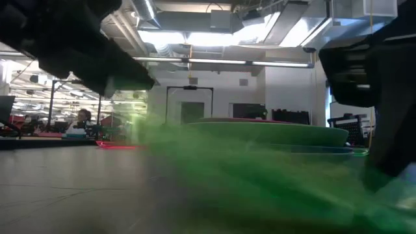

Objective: Stack plastic plates
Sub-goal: Stack the bottom light green plate on top of the red plate, then stack the light green plate on top of the light green plate

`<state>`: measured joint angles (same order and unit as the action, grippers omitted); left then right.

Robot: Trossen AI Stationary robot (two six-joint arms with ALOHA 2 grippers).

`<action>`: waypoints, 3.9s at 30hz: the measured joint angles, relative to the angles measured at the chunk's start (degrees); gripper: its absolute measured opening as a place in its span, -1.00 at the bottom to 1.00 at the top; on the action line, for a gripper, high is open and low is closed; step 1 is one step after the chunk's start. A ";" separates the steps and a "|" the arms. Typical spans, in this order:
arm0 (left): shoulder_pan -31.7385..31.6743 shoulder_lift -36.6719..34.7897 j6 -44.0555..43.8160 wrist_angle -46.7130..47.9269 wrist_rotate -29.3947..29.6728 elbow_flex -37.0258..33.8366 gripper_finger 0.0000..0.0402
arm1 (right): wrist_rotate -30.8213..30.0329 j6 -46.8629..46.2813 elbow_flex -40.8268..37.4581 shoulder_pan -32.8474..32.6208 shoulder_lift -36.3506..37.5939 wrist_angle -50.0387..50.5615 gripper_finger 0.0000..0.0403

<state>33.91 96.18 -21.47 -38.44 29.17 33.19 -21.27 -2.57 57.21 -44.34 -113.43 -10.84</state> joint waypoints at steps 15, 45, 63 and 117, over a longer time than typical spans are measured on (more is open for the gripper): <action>0.26 1.38 -1.00 -0.33 0.24 0.00 -0.52 | -5.14 2.46 -0.13 0.18 -0.26 -0.43 -0.78; 0.37 1.38 -0.90 0.00 0.17 0.00 -0.52 | -14.42 2.85 25.70 -4.94 1.55 34.09 -1.00; 0.35 1.38 -0.90 -0.26 0.31 0.00 -0.52 | -26.34 -15.22 24.44 -3.28 5.73 59.21 -1.00; 0.35 1.36 -0.42 -1.22 1.49 0.00 -0.52 | -6.57 -23.03 15.88 13.05 5.70 53.82 -0.22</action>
<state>34.26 97.54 -21.89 -39.66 30.65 33.19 -27.84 -25.60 73.09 -31.29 -107.72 42.98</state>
